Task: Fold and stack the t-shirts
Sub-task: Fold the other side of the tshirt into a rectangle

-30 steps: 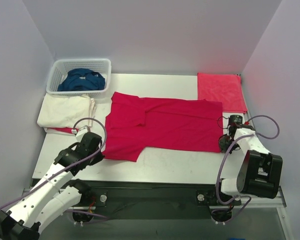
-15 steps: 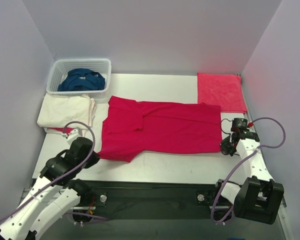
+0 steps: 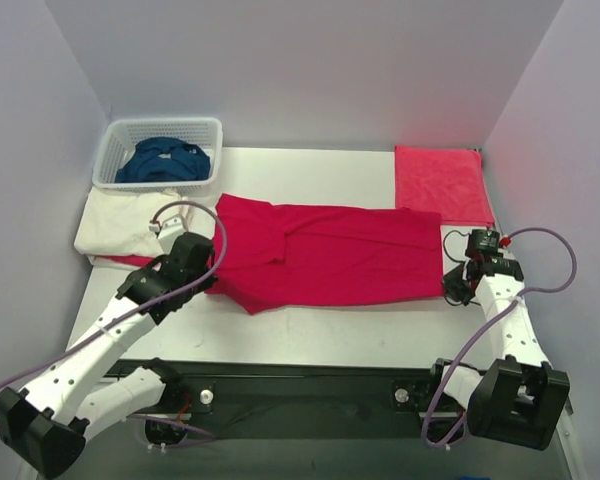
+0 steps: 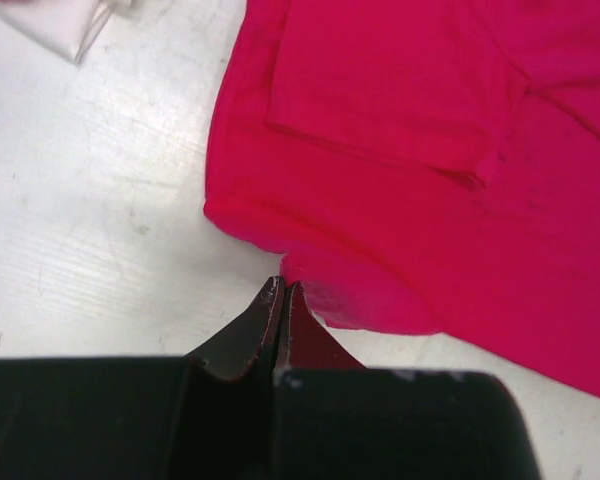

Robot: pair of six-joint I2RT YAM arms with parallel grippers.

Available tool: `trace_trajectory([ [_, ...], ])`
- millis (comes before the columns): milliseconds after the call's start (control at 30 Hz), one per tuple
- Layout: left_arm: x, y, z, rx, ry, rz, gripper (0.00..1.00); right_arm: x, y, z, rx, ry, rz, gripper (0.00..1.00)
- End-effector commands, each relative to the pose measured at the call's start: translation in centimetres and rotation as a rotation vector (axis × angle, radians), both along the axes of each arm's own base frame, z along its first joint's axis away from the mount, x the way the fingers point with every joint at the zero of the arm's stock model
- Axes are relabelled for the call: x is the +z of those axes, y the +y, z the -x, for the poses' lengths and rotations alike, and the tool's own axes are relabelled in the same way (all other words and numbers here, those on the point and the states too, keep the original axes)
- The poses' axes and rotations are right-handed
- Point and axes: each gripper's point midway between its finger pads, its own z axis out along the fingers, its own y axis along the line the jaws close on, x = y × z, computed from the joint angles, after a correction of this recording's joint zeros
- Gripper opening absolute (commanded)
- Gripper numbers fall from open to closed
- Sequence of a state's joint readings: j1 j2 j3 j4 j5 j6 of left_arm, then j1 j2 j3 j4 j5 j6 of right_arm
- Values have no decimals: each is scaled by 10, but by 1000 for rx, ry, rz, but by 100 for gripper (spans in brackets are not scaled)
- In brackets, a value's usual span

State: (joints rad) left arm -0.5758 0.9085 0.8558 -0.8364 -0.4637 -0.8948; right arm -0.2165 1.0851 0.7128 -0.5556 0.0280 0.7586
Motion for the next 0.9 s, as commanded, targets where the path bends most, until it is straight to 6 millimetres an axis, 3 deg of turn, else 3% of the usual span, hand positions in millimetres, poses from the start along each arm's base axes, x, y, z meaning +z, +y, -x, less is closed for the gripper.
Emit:
trace_trajectory([
  [0, 46, -4, -41, 27, -170, 6, 0, 19, -9, -16, -16, -40, 27, 0],
  [133, 54, 4, -62, 60, -196, -2, 0, 28, -15, -30, -25, -64, 43, 0],
  [367, 52, 20, -101, 106, -203, 15, 0, 35, -23, -64, -46, -100, 51, 0],
  [633, 31, 14, -151, 92, -151, 23, 0, 19, -21, -107, -50, -103, -21, 0],
  [867, 27, 16, -188, 108, -143, 31, 0, 7, -26, -128, -56, -86, -26, 0],
])
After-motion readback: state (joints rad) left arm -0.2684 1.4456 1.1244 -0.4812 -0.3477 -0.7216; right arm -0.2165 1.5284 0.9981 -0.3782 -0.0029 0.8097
